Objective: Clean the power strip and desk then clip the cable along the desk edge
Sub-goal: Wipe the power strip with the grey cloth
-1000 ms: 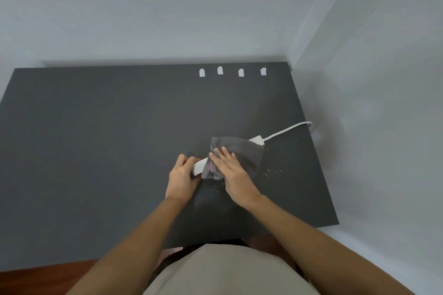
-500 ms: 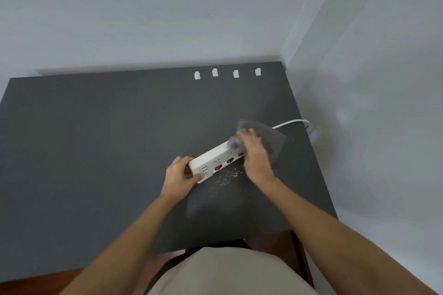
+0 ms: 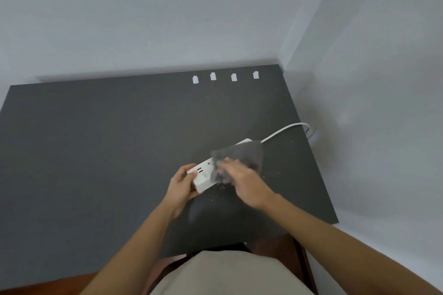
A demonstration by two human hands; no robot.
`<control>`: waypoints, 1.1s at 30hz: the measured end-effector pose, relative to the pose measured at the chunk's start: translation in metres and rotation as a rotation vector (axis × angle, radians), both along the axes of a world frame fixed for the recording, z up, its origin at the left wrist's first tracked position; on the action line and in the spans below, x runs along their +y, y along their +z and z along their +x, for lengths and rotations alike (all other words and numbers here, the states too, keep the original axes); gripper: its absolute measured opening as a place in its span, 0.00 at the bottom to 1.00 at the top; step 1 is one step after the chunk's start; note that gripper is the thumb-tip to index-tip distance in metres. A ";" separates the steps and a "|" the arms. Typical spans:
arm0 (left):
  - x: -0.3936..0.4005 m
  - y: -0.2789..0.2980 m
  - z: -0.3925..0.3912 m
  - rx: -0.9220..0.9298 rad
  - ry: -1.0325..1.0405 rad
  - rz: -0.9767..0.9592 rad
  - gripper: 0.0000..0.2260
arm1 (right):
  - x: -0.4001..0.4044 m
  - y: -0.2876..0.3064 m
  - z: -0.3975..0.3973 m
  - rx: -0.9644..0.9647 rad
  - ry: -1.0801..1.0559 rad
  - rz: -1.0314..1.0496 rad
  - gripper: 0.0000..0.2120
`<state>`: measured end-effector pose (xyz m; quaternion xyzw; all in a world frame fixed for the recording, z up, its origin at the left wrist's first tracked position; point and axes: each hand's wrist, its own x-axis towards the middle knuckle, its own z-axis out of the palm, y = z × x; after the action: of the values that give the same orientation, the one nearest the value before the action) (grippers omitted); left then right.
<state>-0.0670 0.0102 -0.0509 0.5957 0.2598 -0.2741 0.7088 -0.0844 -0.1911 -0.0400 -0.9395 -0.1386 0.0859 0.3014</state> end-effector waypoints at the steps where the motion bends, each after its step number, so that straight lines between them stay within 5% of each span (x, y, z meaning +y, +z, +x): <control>1: -0.001 0.000 0.001 0.013 0.002 0.006 0.10 | -0.002 -0.001 -0.007 -0.044 0.112 0.014 0.30; 2: -0.002 0.001 0.000 0.028 -0.002 0.005 0.11 | -0.012 0.000 -0.004 -0.081 0.112 0.016 0.30; 5: -0.009 0.006 0.000 0.060 0.007 -0.048 0.13 | -0.041 -0.004 0.026 0.000 -0.434 -0.017 0.27; 6: -0.011 0.008 0.001 0.065 0.016 -0.069 0.13 | -0.032 0.001 0.031 0.014 -0.440 0.004 0.27; 10: -0.013 0.010 0.002 0.031 0.005 -0.028 0.13 | 0.001 0.006 0.018 -0.032 0.071 -0.016 0.22; 14: -0.017 0.010 0.002 0.071 0.110 -0.034 0.12 | -0.044 0.015 0.044 0.014 -0.512 -0.082 0.16; 19: -0.012 0.009 0.009 0.317 0.247 -0.327 0.22 | -0.006 0.007 0.002 -0.101 0.172 0.003 0.29; 23: -0.007 0.014 0.011 0.342 0.248 -0.429 0.16 | -0.040 0.006 0.027 -0.027 -0.568 0.110 0.35; 27: -0.008 0.015 0.013 0.355 0.247 -0.416 0.12 | -0.010 0.001 0.007 -0.079 0.114 0.056 0.32; 28: -0.007 0.014 0.013 0.355 0.250 -0.401 0.12 | -0.019 0.001 0.011 -0.093 0.072 0.072 0.32; 31: -0.008 0.015 0.011 0.295 0.183 -0.336 0.14 | -0.053 0.000 0.033 -0.006 -0.633 0.172 0.28; 33: -0.007 0.016 0.008 0.217 0.046 -0.208 0.19 | -0.049 0.007 0.033 0.060 -0.611 0.187 0.23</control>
<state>-0.0589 0.0033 -0.0347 0.4799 0.3186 -0.3461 0.7406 -0.0512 -0.2405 -0.0328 -0.9029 0.1513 0.0058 0.4023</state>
